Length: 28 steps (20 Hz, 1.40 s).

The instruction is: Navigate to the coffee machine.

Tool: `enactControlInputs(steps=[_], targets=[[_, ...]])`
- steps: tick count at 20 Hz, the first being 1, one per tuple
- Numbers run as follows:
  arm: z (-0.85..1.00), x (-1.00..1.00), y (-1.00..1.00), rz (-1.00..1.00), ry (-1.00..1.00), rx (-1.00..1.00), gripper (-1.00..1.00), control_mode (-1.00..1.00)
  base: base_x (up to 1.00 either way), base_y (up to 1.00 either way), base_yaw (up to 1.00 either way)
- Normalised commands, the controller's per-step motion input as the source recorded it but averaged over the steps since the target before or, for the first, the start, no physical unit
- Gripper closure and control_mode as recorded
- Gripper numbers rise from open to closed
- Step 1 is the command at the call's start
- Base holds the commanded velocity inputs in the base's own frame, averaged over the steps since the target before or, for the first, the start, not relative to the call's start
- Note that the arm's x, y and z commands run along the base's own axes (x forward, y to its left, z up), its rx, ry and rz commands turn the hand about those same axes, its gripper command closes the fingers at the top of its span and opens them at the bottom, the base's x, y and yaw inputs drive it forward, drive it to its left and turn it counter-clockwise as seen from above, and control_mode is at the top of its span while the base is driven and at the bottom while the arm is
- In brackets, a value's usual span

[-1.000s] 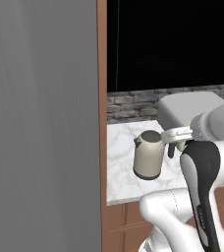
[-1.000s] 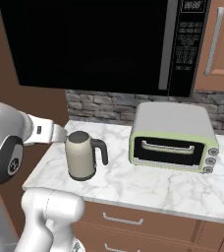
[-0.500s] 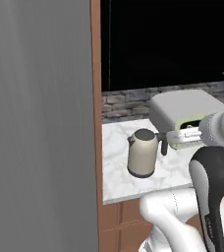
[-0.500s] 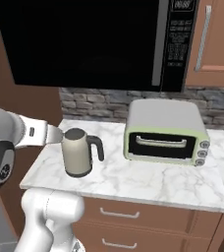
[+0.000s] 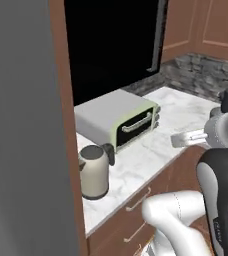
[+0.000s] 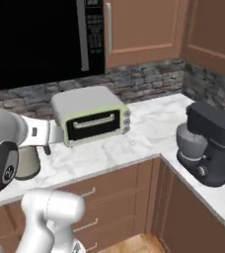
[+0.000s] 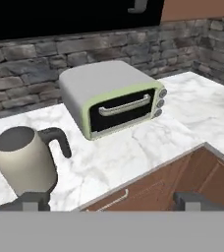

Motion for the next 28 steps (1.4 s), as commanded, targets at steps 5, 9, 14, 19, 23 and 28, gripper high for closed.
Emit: enactControlInputs(steps=[5, 9, 14, 19, 23, 28], targets=[[0.00, 0.00, 0.00, 0.00, 0.00, 0.00, -1.00, 1.00, 0.00, 0.00, -1.00], [0.00, 0.00, 0.00, 0.00, 0.00, 0.00, -1.00, 1.00, 0.00, -0.08, -0.97], [0.00, 0.00, 0.00, 0.00, 0.00, 0.00, -1.00, 1.00, 0.00, -0.50, -0.85], [0.00, 0.00, 0.00, 0.00, 0.00, 0.00, -1.00, 1.00, 0.03, -0.96, -0.66], [0.00, 0.00, 0.00, 0.00, 0.00, 0.00, -1.00, 1.00, 0.04, -1.00, -0.55], [0.00, 0.00, 0.00, 0.00, 0.00, 0.00, -1.00, 1.00, 0.46, -1.00, -0.38]])
